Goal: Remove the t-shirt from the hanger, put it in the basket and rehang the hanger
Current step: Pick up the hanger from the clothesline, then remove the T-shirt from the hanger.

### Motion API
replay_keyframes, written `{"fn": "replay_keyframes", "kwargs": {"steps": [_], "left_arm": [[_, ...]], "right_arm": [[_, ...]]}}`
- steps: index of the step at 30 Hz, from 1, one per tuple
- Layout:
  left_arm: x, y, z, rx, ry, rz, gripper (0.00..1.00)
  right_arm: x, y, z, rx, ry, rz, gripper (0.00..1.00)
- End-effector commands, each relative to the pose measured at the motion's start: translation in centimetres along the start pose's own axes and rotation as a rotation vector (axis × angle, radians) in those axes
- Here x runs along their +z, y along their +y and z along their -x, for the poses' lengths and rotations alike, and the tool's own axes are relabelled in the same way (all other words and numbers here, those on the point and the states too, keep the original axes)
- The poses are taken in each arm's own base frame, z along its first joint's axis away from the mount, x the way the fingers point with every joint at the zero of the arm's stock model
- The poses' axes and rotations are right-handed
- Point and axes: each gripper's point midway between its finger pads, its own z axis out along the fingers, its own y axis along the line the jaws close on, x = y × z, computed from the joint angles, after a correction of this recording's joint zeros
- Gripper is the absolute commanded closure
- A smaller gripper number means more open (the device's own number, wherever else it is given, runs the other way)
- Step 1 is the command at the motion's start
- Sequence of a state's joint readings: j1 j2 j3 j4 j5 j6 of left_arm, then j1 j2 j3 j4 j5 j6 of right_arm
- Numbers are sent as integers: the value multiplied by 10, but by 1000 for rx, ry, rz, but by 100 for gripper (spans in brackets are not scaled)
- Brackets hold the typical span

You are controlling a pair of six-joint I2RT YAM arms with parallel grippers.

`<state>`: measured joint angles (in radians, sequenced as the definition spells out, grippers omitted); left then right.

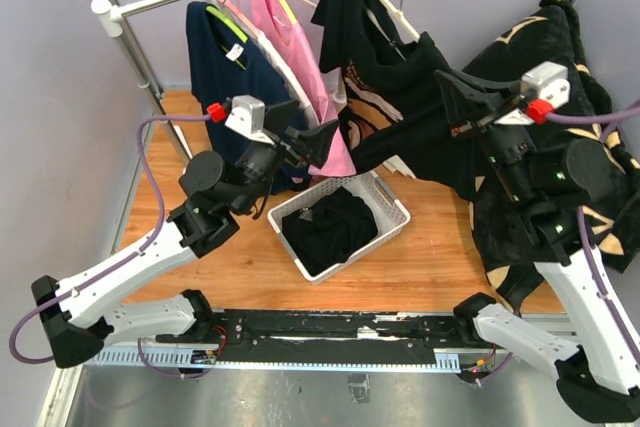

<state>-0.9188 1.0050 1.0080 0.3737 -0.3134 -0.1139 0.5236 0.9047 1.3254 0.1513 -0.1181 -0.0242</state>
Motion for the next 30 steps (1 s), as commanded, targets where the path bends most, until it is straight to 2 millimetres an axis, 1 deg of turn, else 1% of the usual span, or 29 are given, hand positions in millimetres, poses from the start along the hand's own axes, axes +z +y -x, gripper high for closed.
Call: {"fn": "replay_keyframes", "kwargs": {"steps": [1,4,7,11,15,19,26,28,30], "left_arm": [[22,-17,37,44,-90,-50,3],[36,-25,51,72,-112,-62,3],[52,-29,62,108,-136,-58,6],[74,-32,65,171,-144,-48,8],[97,-36,59,218,-126,-49,9],[118,-30,45,221,-97,-50,8],[140,-18,32,229,-85,-31,8],[144,-16,30,233,-85,-28,9],[148,-14,29,233,-84,-27,12]], "right_arm": [[-23,-6,50,-23,-152,-42,99],[-39,-3,57,-14,-172,-32,99],[-51,3,52,7,-173,-8,99],[-64,11,47,33,-179,23,99],[-70,16,39,57,-148,47,99],[-79,15,37,61,-145,38,99],[-84,18,30,68,-117,45,99],[-86,19,30,72,-118,50,99],[-86,19,28,76,-111,52,99]]}}
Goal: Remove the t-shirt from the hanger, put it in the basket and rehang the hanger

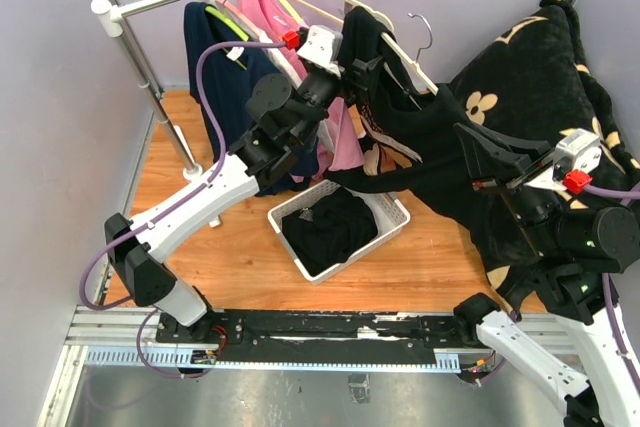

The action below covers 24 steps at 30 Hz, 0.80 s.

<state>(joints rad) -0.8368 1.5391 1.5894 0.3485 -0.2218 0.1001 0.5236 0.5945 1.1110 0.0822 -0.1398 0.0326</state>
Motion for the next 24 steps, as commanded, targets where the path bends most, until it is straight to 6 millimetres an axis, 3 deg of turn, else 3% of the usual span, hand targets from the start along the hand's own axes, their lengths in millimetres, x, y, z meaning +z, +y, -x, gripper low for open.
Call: {"fn": "replay_keyframes", "kwargs": {"steps": [1,3,6,8,12,18,24], "left_arm": [[9,4,22,-6,-57,-5,16],[10,4,22,-12,-61,-14,33],[9,0,26,-16,-73,-42,75],[5,-8,27,-12,-82,-92,96],[-9,-32,35,13,-104,-247,99],[-48,-89,46,-34,-115,-609,100],[-70,-133,32,-74,-45,-797,99]], "right_arm": [[-5,8,24,20,-81,32,99],[-5,7,21,22,-72,29,99],[-4,5,17,21,-61,16,99],[-4,3,13,19,-53,6,99],[0,0,4,18,-38,-9,99],[9,-5,-13,28,-45,-41,99],[17,-8,-28,52,-53,-61,99]]}}
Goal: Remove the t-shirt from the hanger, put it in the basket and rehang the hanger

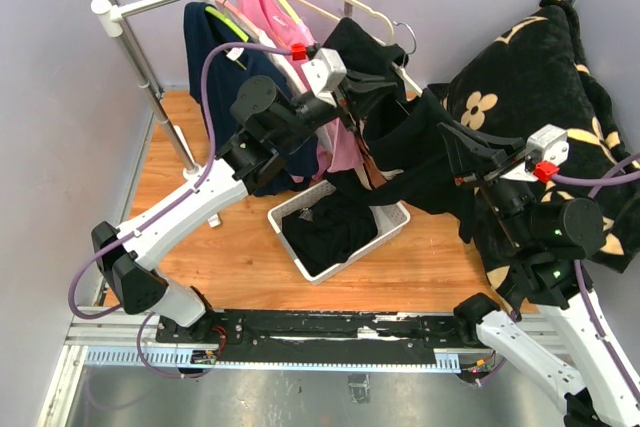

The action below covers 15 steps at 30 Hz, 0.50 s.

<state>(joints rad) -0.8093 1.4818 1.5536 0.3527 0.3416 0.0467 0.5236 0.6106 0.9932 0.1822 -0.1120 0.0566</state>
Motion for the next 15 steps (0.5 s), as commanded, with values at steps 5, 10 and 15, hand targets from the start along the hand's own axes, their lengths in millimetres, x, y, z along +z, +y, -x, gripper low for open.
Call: {"fn": "replay_keyframes", "kwargs": {"steps": [5,10,15], "left_arm": [[2,-70,-14,-76,95,-251,99],[-5,-37,-22,-42,117,-49,82],[-19,0,-4,12,80,167,26]], "right_arm": [[9,-6,12,35,-97,-45,99],[6,-8,13,22,-99,-57,99],[3,-10,15,17,-103,-66,99]]}}
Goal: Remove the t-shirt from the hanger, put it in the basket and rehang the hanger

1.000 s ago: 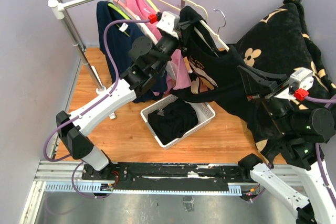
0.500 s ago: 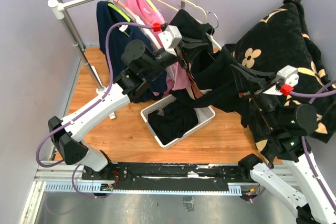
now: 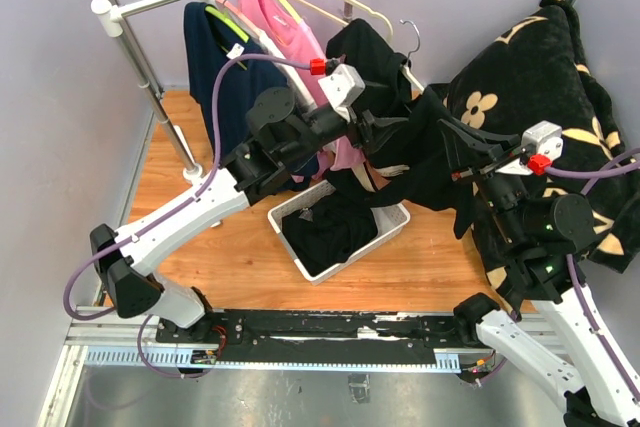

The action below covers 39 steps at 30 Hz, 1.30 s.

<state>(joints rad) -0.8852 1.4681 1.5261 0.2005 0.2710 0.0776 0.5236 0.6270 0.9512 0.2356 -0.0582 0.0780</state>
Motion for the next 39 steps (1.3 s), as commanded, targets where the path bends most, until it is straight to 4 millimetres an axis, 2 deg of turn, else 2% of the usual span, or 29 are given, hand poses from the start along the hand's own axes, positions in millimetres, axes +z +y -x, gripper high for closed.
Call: {"fn": "replay_keyframes", "kwargs": {"steps": [1,3,6,10,15,19,20,24,26,32,39], "left_arm": [[-22,29,39,54,-90,196,21],[-29,33,52,69,-133,224,15],[-34,32,74,107,-215,222,13],[-27,29,89,148,-272,195,12],[2,31,80,173,-246,159,12],[17,34,73,171,-246,153,13],[27,35,63,165,-227,147,13],[35,37,55,158,-207,149,17],[38,38,52,154,-201,147,24],[40,36,51,139,-192,138,58],[41,35,53,130,-193,128,87]], "right_arm": [[-4,0,29,-2,-108,-10,99],[-5,1,29,-2,-109,-7,99],[-5,3,28,-5,-106,6,99],[-5,7,24,-6,-94,31,99],[-4,13,20,6,-87,65,99],[-6,16,20,8,-88,78,99],[-6,16,21,6,-89,79,99],[-8,17,25,6,-99,86,99],[-9,17,25,6,-98,87,99],[-11,17,28,3,-103,86,99],[-11,19,27,7,-97,95,99]]}}
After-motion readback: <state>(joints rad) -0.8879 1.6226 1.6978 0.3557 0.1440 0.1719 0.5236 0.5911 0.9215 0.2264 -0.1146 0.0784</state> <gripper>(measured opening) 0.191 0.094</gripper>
